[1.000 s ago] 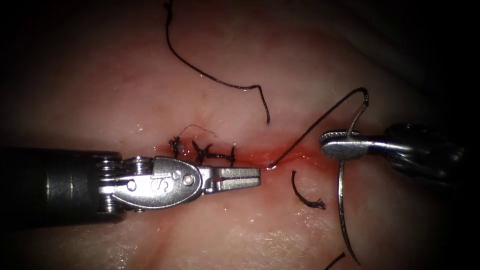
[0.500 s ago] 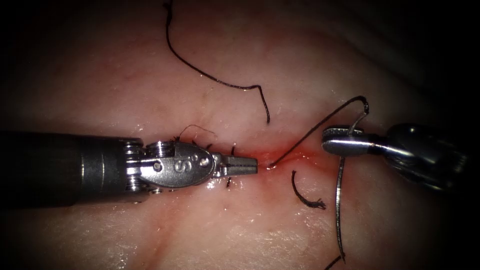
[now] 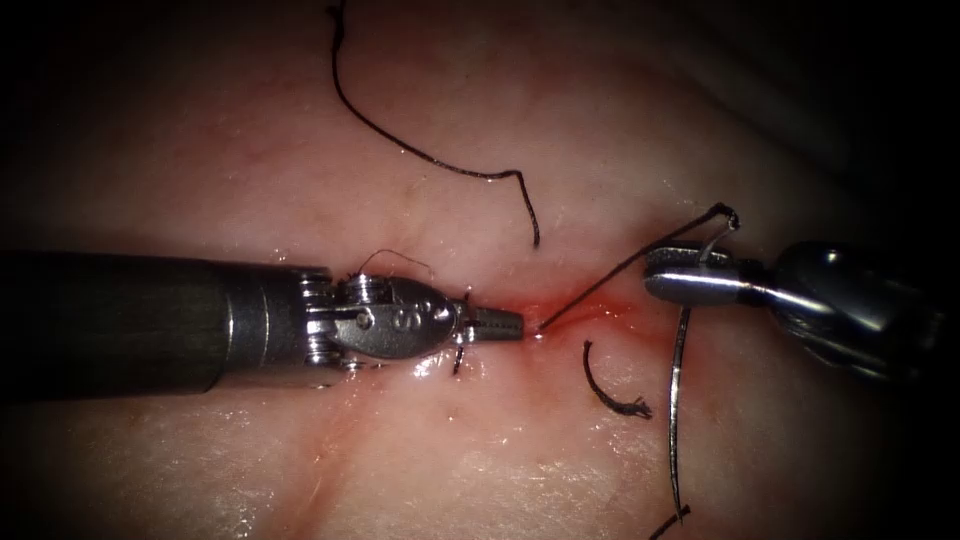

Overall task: Wound Closure
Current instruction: Insert the left gripper into the incision

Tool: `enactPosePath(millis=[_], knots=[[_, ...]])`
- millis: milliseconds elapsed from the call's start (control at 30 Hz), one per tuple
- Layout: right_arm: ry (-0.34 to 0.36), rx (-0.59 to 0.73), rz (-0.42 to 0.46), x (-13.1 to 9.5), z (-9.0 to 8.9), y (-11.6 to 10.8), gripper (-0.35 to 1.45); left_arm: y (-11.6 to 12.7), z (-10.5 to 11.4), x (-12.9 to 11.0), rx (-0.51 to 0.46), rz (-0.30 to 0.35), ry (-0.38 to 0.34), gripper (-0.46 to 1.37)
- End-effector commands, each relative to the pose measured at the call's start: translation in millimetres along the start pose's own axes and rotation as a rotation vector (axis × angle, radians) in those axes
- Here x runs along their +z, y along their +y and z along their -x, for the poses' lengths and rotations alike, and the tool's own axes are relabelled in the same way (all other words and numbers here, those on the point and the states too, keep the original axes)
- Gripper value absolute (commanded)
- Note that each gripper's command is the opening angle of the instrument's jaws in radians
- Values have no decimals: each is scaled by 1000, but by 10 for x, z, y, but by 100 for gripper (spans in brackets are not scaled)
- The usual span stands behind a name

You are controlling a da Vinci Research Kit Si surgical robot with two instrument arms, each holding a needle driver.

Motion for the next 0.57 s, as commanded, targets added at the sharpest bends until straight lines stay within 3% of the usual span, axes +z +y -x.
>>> enactPosePath(millis=[33, 200, 567], knots=[[0, -3, 6, 1, 0, 0, -35, -1, 1, 2, -1, 10, -9, -35], [2, -3, 3, 3, 0, -2, -35, -6, 12, 15, -2, 13, -41, -35], [6, -7, 0, 2, 5, -5, -35, -11, 15, 17, -8, 1, -18, -35]])
